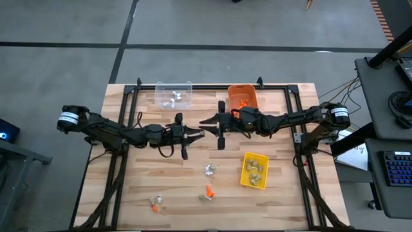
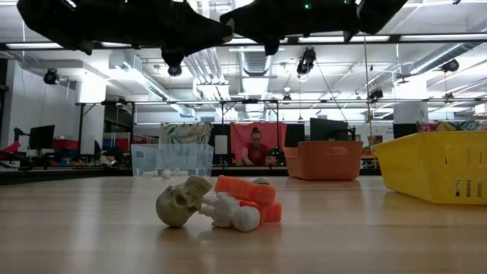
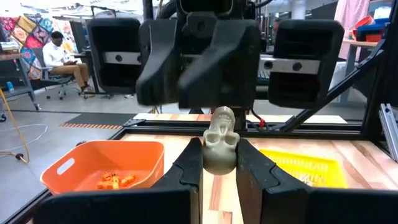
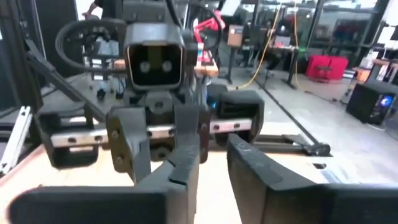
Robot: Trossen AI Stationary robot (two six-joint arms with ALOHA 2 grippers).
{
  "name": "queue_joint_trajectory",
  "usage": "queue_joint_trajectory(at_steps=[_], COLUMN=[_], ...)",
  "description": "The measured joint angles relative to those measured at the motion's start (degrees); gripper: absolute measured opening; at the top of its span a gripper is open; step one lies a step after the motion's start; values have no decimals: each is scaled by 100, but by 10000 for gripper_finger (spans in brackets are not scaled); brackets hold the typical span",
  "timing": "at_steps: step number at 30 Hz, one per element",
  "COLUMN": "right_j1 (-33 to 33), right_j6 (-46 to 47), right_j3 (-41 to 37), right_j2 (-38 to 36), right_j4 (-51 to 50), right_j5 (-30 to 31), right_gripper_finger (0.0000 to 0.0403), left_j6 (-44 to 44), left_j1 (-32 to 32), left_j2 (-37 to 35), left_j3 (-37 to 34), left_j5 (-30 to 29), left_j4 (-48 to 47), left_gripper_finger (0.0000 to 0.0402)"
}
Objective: Sort Halloween decoration
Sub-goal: Put the gray skull toy into the yellow bin
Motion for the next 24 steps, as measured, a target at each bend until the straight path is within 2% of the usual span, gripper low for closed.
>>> queue_joint_trajectory(at_steps=[12,14,19,24], right_j1=[-15,-15,11,-6], right_j6=[-218,-245,-223,-296], right_j3=[0,0,49,158], right_j2=[-4,-7,-28,-34], right_j4=[-118,-68,-72,-319], right_j5=[-243,-239,-368,-292], right_gripper_finger=[163,171,182,185], left_j6=[3,4,-7,12], left_j1=[-9,-9,8,4], left_j2=[0,0,-7,-7], left_j3=[-4,-4,-4,-4], left_j5=[-208,-257,-847,-866], left_j4=[-11,-14,-120,-118], left_gripper_finger=[25,25,25,25])
